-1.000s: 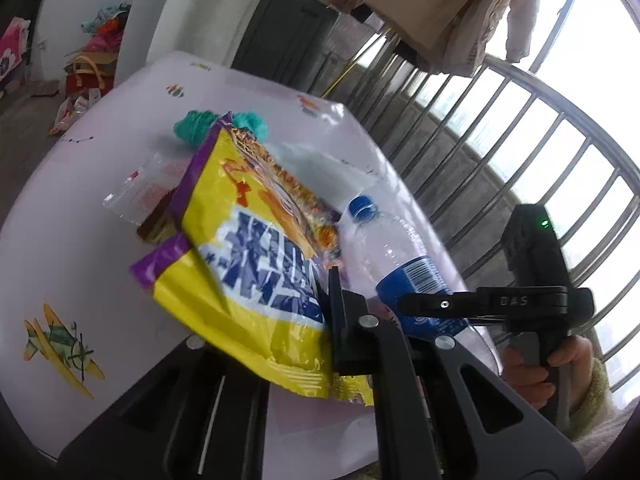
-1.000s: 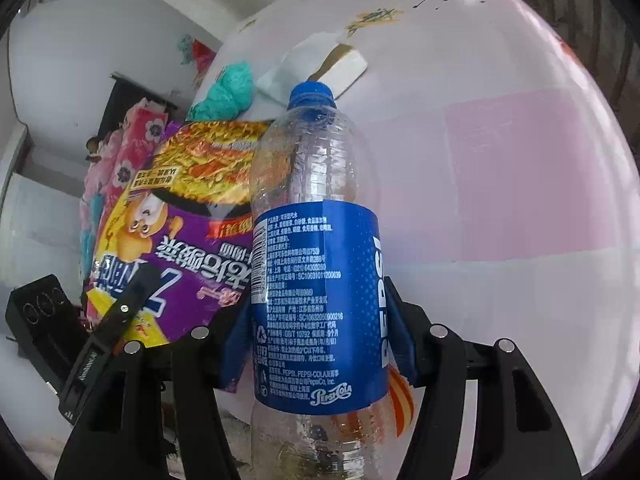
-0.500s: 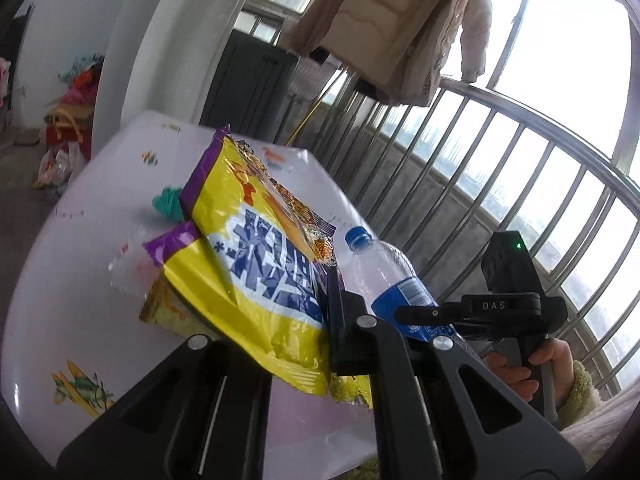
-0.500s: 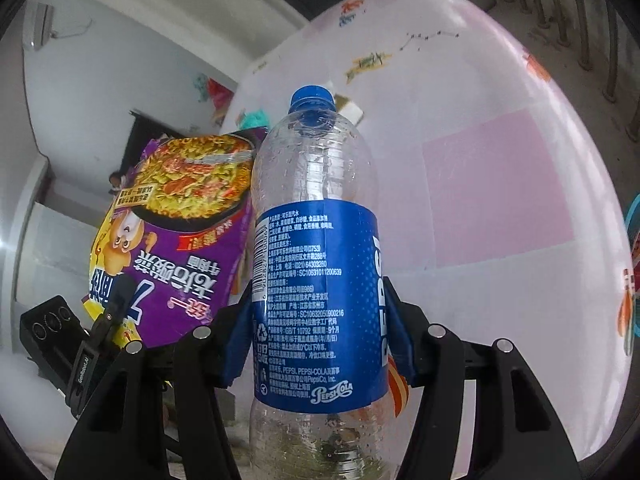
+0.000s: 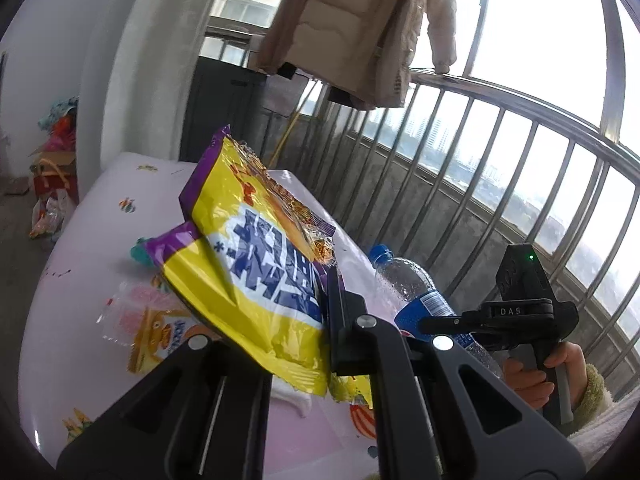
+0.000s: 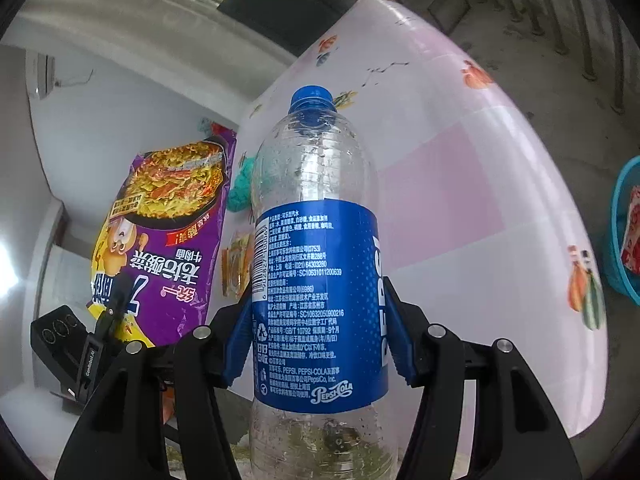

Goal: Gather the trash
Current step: 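Lift snack bag and Pepsi bottle and carry them toward the wastebasket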

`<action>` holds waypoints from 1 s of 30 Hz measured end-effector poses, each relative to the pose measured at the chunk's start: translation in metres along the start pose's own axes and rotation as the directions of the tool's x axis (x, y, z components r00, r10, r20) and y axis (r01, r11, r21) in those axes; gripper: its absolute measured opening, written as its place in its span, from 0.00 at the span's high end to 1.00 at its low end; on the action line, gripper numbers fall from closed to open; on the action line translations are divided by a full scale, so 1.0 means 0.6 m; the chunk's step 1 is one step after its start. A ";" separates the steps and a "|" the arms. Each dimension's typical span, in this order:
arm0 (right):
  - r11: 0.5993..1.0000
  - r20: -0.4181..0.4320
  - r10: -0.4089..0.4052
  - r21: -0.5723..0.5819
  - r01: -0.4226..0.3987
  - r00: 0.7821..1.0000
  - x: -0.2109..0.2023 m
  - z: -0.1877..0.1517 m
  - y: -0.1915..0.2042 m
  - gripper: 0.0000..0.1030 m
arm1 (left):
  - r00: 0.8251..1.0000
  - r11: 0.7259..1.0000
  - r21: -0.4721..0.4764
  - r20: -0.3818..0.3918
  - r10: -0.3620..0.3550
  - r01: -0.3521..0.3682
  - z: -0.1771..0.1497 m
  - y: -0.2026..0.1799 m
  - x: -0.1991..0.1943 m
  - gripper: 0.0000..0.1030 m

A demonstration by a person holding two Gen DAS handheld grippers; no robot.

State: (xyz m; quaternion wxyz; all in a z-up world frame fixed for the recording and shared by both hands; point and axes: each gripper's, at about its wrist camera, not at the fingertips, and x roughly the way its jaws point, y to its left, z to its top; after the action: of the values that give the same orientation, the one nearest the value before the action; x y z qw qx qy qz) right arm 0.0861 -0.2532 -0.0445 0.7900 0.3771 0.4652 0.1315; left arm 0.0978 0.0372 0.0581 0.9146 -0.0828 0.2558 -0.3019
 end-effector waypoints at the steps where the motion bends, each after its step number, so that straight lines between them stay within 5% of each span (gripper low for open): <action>1: 1.000 0.004 -0.004 0.002 0.004 1.000 -0.006 -0.003 -0.003 0.45 | 1.000 1.000 0.005 -0.003 -0.010 0.010 0.002 -0.003 0.004 0.96; 21: 0.988 0.179 -0.017 0.153 -0.011 0.984 -0.140 -0.024 -0.098 0.45 | 0.978 0.966 0.166 -0.097 -0.185 0.199 0.032 -0.141 0.128 0.96; 27: 0.981 0.232 -0.029 0.192 -0.017 0.972 -0.172 -0.022 -0.131 0.45 | 0.963 0.946 0.199 -0.144 -0.229 0.255 0.040 -0.192 0.176 0.96; 30: 0.976 0.254 -0.047 0.220 -0.011 0.966 -0.191 -0.023 -0.152 0.45 | 0.939 0.932 0.170 -0.190 -0.287 0.320 0.043 -0.209 0.203 0.96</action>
State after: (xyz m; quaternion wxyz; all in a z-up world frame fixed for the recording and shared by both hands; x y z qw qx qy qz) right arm 0.0004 -0.3726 -0.0413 0.7985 0.4715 0.3737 0.0220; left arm 0.1310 -0.1364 0.0677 0.8366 -0.0049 0.2821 -0.4696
